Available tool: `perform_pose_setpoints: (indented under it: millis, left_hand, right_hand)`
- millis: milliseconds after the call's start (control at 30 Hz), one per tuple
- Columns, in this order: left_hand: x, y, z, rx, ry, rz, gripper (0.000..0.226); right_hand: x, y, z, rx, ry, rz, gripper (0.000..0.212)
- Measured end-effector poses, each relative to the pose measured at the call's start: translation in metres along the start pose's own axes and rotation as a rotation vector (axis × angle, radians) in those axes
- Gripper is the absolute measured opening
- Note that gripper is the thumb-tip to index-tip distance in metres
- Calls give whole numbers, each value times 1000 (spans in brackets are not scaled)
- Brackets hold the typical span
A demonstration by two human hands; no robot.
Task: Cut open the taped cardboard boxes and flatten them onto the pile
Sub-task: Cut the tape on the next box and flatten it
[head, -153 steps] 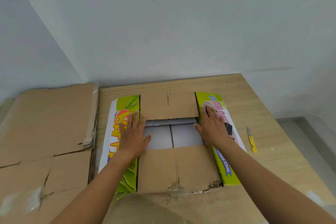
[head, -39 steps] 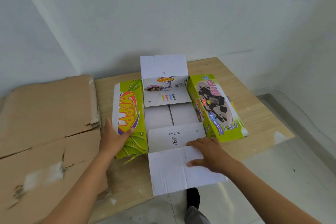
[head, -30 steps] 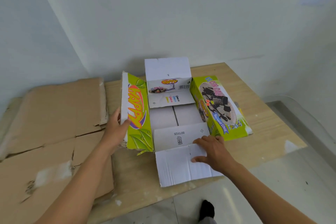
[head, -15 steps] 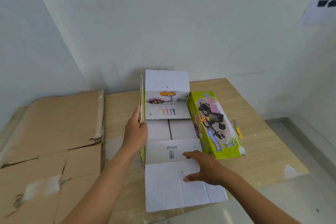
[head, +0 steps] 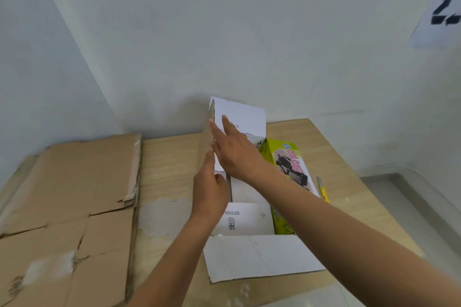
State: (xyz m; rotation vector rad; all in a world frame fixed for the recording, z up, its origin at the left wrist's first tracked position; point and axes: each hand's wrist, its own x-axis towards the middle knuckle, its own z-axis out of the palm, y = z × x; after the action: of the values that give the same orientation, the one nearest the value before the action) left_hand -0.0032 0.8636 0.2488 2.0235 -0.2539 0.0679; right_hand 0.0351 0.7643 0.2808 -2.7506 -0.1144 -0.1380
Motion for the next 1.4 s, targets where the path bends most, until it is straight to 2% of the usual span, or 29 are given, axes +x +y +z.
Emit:
perform_pose_setpoints:
  millis: [133, 233, 333, 400, 433, 567, 733, 867, 967, 1067, 1133, 1233, 1300, 1400]
  left_hand:
    - [-5, 13, 6, -64, 14, 8, 72]
    - [-7, 14, 14, -58, 26, -4, 72]
    - [-9, 15, 20, -41, 12, -17, 67]
    - [-9, 17, 20, -28, -3, -7, 64]
    - [-9, 19, 18, -23, -18, 2, 64]
    - [-2, 31, 4, -40, -113, 33, 64]
    - [6, 62, -18, -189, -222, 1, 56]
    - [21, 77, -12, -296, -205, 67, 41]
    - [46, 62, 3, 20, -189, 104, 46]
    - [68, 42, 16, 475, -309, 94, 51]
    - [78, 27, 23, 668, -371, 64, 57]
    - [80, 7, 32, 810, -450, 73, 62]
    - [78, -1, 38, 835, -432, 109, 62]
    - [78, -5, 42, 866, -383, 131, 61]
  right_hand:
    - [14, -1, -8, 0, -118, 129, 58]
    - [22, 4, -12, 88, -182, 243, 60]
    - [22, 4, -19, 230, -216, 312, 31]
    - [21, 3, -23, 233, -181, 313, 9]
    - [20, 1, -24, 228, -151, 307, 5]
    - [22, -3, -31, 249, -44, 263, 4]
    - [28, -2, -59, 283, 108, 228, 4]
    - [33, 18, -83, 363, 157, 248, 8]
    - [28, 45, -87, 398, 145, 274, 21]
    - [18, 70, -82, 375, 90, 340, 32]
    - [11, 86, -80, 384, 84, 388, 36]
    - [5, 107, -80, 336, 48, 439, 41]
    - [5, 119, -78, 275, 3, 457, 41]
    - [11, 130, -69, 172, -12, 429, 23]
